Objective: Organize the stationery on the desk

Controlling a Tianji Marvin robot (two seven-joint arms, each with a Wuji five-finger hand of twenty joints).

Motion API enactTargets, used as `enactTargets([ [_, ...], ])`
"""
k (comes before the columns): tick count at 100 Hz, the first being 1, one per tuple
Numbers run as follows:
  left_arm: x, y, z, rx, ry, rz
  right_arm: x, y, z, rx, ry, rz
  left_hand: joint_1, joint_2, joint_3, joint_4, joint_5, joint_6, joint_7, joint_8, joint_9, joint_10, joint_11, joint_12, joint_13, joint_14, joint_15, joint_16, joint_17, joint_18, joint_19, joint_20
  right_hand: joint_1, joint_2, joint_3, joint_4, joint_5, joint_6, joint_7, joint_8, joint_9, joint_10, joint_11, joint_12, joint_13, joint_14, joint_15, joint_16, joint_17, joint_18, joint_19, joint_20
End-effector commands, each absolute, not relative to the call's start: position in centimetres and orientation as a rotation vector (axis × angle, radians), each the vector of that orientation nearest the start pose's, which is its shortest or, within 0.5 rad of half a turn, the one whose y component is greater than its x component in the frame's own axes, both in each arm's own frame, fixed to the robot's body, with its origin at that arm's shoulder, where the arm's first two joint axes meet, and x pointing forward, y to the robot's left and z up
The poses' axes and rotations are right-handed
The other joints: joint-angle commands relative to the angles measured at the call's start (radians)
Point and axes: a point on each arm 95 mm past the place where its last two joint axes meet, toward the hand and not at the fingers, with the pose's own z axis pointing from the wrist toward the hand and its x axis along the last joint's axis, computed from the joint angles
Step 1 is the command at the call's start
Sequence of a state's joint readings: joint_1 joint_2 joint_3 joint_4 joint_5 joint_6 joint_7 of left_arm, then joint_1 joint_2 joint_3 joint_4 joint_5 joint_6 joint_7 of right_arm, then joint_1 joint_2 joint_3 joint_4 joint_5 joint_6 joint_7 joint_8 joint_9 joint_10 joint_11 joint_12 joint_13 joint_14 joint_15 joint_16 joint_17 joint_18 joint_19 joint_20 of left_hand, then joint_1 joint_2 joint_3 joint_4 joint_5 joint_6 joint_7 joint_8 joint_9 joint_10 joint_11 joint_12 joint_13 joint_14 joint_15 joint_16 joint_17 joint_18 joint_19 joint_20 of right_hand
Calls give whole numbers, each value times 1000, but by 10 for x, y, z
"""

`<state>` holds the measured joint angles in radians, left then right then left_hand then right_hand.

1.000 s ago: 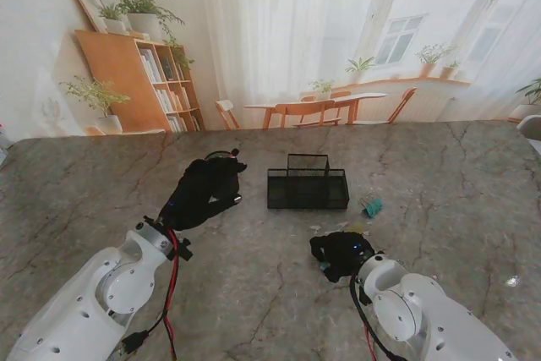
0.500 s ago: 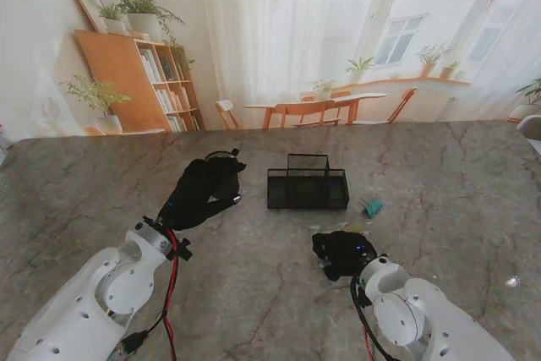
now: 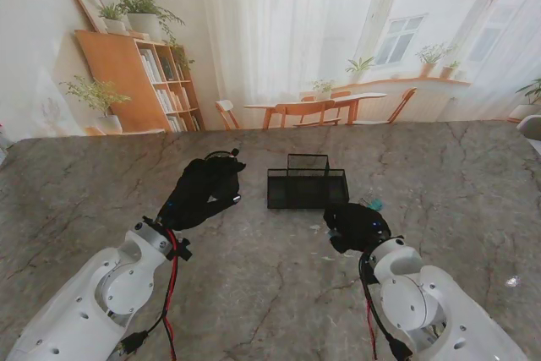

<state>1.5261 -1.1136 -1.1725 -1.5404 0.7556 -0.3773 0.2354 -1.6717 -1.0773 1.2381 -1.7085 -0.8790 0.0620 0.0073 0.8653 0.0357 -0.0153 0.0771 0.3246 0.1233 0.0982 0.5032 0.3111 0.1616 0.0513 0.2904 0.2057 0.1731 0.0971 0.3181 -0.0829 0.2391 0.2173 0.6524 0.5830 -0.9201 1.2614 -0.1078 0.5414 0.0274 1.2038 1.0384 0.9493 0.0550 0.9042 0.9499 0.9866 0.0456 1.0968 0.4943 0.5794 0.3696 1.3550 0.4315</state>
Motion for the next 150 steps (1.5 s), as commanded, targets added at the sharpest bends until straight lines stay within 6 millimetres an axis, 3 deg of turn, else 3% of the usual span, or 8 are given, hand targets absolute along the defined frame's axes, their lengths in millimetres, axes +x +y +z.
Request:
enactTargets([
  [1,395,-31,-306,-1114,1350,-2078,384,-6,-304,1365,1384,1526,32,60,-26,-119,10,0,4,16,6,6,0,4,6,-14,6,7,-11,-30,6,-12,124,49,80,135,-18,13,15,13,35,-102,106,26,6,6,23,15,-5,32,16,12],
  [26,395,-31,-306,-1115,1351,-2078,409,-17,-272,1408,1271,1537,30,60,-27,-119,10,-1,4,16,7,7,0,4,6,-14,6,7,-11,-31,4,-12,127,49,72,144,-15,14,7,18,37,-100,104,27,5,8,22,18,-7,36,16,16],
  [55,396,-33,-307,-1118,1363,-2078,451,-28,-259,1490,1198,1472,32,61,-26,-119,10,-1,4,16,6,6,0,4,6,-13,6,7,-12,-31,3,-12,126,56,64,152,-16,10,3,27,35,-101,101,28,-1,7,27,26,-16,30,14,18],
  [81,397,-34,-307,-1118,1378,-2073,492,-29,-262,1554,1172,1394,31,62,-26,-119,9,-1,4,15,6,6,0,4,6,-13,6,7,-11,-30,2,-12,126,60,58,157,-20,7,1,33,31,-101,100,31,-4,6,29,29,-20,28,16,22],
  [111,399,-35,-308,-1120,1393,-2059,529,-17,-279,1641,1126,1336,31,62,-26,-119,10,-2,4,15,6,6,-1,4,6,-12,6,7,-12,-32,2,-12,127,72,44,157,-28,5,5,32,25,-103,98,26,-9,3,28,28,-25,23,13,23],
  [150,401,-35,-308,-1124,1404,-2050,547,-8,-298,1693,1133,1267,31,62,-25,-119,10,-1,4,15,7,5,0,4,8,-13,6,7,-11,-31,2,-11,135,78,22,142,-32,8,9,22,18,-97,90,8,-13,12,24,25,-32,30,14,24],
])
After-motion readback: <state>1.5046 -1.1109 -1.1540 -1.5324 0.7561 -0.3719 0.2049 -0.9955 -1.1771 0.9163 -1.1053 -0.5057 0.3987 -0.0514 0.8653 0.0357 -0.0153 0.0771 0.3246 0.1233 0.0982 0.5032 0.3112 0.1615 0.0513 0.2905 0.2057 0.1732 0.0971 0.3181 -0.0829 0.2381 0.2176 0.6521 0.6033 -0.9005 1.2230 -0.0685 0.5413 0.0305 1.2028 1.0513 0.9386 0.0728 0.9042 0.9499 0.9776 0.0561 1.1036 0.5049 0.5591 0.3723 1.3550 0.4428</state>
